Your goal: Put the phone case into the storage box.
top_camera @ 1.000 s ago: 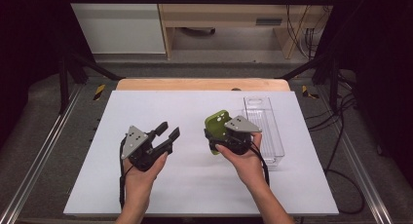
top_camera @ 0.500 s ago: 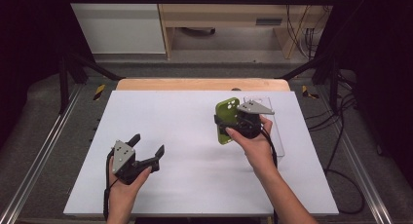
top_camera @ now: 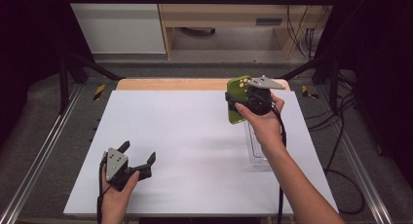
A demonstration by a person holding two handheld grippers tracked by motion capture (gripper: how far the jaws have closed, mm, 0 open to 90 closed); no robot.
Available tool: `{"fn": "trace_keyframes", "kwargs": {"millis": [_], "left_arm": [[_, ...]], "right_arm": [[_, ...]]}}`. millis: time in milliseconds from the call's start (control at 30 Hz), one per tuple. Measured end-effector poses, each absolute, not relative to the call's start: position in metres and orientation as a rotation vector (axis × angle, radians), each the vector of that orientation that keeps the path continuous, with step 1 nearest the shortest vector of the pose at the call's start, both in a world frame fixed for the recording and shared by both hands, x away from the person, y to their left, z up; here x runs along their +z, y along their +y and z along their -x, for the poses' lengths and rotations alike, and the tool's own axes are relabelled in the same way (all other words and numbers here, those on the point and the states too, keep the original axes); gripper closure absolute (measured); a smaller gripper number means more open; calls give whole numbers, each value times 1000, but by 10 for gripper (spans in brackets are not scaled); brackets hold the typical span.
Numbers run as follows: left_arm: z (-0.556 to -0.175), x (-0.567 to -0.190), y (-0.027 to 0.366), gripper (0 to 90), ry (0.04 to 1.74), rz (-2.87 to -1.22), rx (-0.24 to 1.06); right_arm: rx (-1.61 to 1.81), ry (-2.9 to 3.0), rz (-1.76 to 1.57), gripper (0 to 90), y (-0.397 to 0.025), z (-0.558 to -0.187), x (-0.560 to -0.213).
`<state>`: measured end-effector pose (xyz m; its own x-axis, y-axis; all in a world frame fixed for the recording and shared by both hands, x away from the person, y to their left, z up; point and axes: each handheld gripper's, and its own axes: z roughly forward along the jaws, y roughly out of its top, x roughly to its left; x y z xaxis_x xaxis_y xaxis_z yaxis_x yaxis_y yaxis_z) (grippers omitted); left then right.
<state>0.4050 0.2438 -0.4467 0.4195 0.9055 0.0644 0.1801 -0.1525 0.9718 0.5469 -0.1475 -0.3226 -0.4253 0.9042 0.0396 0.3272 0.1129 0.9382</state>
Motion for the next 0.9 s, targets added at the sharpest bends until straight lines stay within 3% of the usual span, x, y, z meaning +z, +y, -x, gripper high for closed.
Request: {"fn": "trace_keyframes", "kwargs": {"millis": [133,500,900], "left_arm": [[-398,-448,254,22,932,-1586,892],[-398,-455,283,19,1029,-1523,902],[-397,-456,299,19,1057,-1458,891]], "right_arm": [[1272,1803,-1213,168,-158,-559,-318],[1184,1720,-1221,168,-174,-594,-314],[1195,1553,-1312,168,-190,-634,-330]]}}
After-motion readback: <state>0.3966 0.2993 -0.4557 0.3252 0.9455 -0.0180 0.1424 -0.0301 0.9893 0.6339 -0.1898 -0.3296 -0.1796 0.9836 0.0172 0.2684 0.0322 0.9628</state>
